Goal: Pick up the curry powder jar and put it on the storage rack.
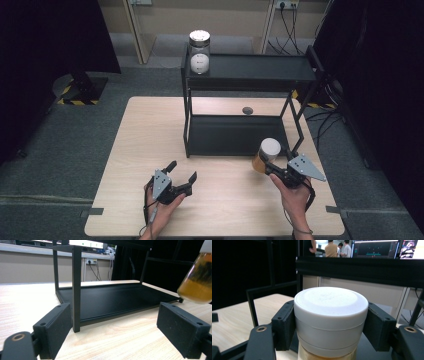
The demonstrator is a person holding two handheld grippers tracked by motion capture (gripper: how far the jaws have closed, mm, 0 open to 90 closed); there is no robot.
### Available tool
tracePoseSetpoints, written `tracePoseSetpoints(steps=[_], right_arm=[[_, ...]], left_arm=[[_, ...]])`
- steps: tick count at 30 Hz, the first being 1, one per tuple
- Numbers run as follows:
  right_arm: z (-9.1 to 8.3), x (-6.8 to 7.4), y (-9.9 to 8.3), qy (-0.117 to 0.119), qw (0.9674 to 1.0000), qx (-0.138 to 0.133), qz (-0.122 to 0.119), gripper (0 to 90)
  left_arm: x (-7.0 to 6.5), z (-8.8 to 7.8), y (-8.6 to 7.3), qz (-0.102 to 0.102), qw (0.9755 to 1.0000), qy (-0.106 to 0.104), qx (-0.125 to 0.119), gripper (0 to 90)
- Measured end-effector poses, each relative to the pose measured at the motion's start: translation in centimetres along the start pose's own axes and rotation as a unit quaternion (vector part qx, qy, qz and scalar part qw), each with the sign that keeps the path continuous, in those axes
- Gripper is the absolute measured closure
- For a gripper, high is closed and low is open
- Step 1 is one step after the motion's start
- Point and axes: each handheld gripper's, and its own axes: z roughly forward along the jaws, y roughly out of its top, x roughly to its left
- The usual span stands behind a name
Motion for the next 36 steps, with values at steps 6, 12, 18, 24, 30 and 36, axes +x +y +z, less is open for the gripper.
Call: tracePoseSetpoints(steps=[6, 12, 18, 24, 30, 36], right_arm=[[0.1, -0.1, 1.1, -0.005, 0.9999, -0.015, -0.006, 33.8], [0.2, -0.1, 1.8, -0.012, 0.9996, -0.024, -0.007, 33.8], [0.1, -0.4, 2.3, -0.019, 0.9993, -0.031, -0.005, 33.8], [0.1, -0.6, 3.0, -0.027, 0.9988, -0.041, -0.002, 33.8], [0.2, -0.8, 4.0, -0.032, 0.9983, -0.049, -0.005, 33.8], [0.4, -1.0, 4.6, -0.035, 0.9978, -0.055, -0.003, 33.8]], left_arm=[[0.0, 0.0, 0.0, -0.001, 1.0000, 0.000, 0.001, 12.6], [0.0, 0.0, 0.0, 0.000, 1.0000, 0.000, 0.001, 12.6], [0.0, 0.0, 0.0, 0.000, 1.0000, 0.001, 0.000, 12.6], [0.0, 0.0, 0.0, -0.004, 1.0000, 0.002, 0.000, 12.6], [0.0, 0.0, 0.0, -0.003, 1.0000, 0.002, 0.000, 12.6], [0.0, 0.0, 0.0, -0.003, 1.0000, 0.003, 0.001, 12.6]])
